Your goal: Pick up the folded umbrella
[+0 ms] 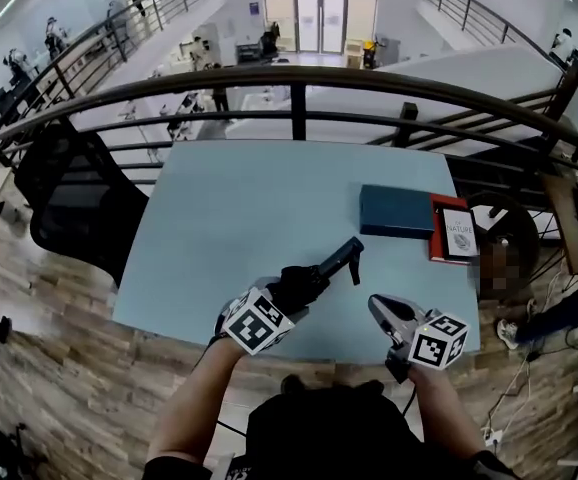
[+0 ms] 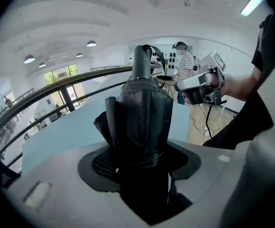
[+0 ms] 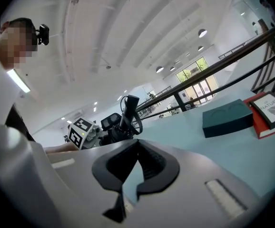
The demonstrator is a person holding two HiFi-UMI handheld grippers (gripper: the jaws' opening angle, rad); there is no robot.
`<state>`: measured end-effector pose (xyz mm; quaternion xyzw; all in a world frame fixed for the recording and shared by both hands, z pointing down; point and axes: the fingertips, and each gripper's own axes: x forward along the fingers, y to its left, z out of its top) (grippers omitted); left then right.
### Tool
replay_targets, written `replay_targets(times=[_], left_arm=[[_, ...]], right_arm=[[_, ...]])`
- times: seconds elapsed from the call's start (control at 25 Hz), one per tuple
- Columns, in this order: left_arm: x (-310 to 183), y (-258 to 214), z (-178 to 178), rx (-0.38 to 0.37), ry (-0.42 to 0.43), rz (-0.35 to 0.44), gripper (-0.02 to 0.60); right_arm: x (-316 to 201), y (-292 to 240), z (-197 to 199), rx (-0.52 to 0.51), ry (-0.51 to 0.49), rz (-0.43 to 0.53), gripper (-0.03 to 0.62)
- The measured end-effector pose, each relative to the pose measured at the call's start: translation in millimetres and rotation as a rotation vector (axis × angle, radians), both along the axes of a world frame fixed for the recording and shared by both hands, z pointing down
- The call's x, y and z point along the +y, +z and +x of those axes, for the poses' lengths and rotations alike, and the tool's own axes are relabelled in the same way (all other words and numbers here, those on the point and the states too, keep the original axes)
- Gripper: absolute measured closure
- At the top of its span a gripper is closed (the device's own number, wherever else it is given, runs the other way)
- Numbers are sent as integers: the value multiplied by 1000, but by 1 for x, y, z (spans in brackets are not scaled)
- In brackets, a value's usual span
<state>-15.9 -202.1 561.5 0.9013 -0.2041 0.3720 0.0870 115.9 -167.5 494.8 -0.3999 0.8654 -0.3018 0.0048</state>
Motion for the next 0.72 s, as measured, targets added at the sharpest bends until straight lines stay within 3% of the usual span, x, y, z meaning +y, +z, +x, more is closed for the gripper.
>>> replay_targets(times=[0.32, 0.56, 0.72], left_arm=[[-15, -36, -59, 99, -140, 31, 311], [-26, -58, -66, 128, -226, 74, 311], [-30, -80, -58, 195, -281, 103, 311]], right_arm=[[-18, -14, -40, 42, -79, 30, 592], [-35, -32, -42, 55, -166, 75, 592], [-48, -50, -28, 47, -168, 120, 592]])
